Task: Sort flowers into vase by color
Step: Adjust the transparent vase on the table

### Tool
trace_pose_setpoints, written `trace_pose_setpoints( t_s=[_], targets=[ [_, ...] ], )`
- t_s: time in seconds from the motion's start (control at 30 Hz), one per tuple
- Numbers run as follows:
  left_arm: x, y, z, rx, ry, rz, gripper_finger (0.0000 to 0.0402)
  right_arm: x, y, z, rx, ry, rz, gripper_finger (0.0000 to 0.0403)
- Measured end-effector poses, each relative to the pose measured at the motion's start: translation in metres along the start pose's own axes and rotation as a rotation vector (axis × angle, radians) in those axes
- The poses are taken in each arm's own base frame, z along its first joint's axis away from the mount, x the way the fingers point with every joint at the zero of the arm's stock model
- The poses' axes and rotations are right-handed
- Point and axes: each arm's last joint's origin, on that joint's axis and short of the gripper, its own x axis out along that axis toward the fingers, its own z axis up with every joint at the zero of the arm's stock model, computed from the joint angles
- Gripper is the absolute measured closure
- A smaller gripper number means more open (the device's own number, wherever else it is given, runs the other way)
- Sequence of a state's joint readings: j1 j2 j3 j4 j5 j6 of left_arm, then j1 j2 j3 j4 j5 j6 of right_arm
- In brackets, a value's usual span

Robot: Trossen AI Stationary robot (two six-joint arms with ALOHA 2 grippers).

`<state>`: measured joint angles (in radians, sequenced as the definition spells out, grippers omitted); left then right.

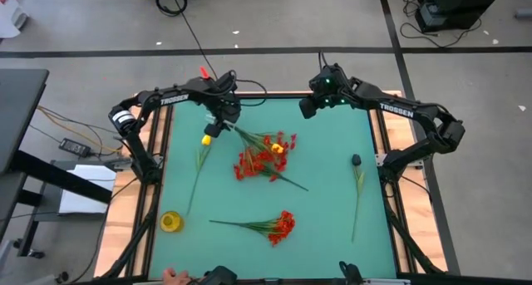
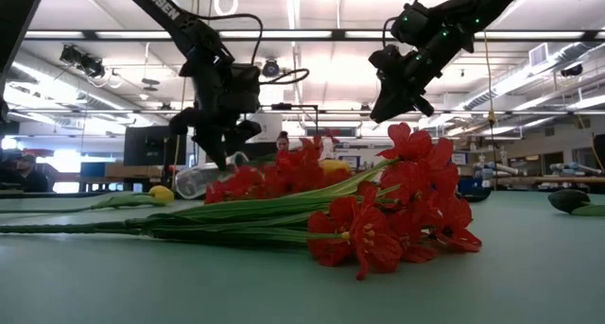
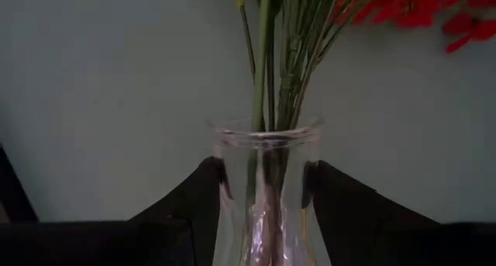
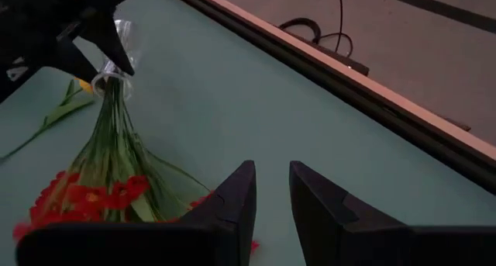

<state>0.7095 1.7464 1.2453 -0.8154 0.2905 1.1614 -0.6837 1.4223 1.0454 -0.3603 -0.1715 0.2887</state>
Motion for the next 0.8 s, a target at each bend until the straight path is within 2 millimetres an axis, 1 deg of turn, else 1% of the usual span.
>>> trace_pose_setpoints(
  t_s=[0.23,0.4,0.7,0.8],
  targets=[
    [-0.016,-0.006,0.005,0.009,-0.038,0.009,0.0224,-0.001,-0.003,0.001,0.022,0.0,0.004,0.0313],
    [-0.023,-0.01,0.011,-0.018,-0.106,-0.001,0.0224,-0.001,-0.003,0.001,0.023,0.0,0.005,0.0313],
    [-0.047,-0.017,0.017,-0.048,-0.196,0.036,0.0224,-0.001,-0.003,0.001,0.023,-0.001,0.007,0.0313],
    [-0.054,-0.019,0.018,-0.047,-0.21,0.055,0.0225,-0.001,-0.001,0.002,0.014,-0.003,0.067,0.0313]
  ],
)
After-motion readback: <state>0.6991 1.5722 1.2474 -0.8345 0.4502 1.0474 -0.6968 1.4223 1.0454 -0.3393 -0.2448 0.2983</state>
